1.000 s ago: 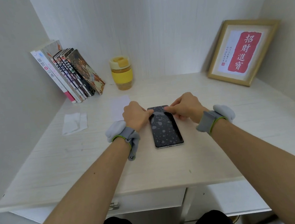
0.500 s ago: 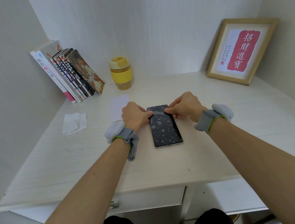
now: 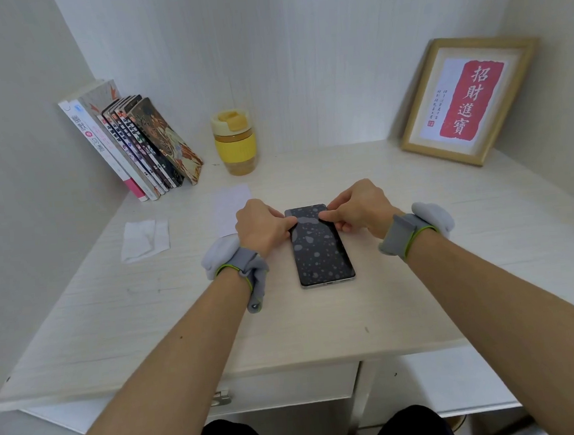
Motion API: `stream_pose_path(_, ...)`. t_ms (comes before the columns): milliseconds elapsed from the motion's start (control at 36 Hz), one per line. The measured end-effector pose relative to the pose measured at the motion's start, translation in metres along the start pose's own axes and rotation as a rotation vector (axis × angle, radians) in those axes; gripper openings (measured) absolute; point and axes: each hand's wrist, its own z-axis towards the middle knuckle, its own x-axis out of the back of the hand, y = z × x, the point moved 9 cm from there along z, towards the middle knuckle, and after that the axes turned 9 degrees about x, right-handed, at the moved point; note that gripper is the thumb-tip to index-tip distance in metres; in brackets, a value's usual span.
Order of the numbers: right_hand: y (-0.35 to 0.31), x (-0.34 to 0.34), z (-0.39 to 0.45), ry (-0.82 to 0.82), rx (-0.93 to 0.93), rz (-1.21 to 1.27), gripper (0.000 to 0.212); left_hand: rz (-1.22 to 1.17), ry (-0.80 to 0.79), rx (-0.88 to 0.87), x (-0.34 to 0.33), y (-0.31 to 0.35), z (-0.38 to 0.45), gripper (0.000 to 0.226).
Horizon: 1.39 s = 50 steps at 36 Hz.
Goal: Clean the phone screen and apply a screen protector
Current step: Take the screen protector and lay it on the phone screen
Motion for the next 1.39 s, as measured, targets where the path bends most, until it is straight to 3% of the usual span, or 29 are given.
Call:
stream_pose_path(889,0.0043,0.0,0.0051,0.022,0.0,-0.002,0.022,0.011,-0.004,0.009,-0.0021,0.0007,0.001,0.02)
stream_pose_path(1389,0.0038,-0.0037,0.0022,-0.068,0.037,-0.061,0.026,0.039,-0.073,-0.037,-0.0043,-0.0006,-0.004,0.021)
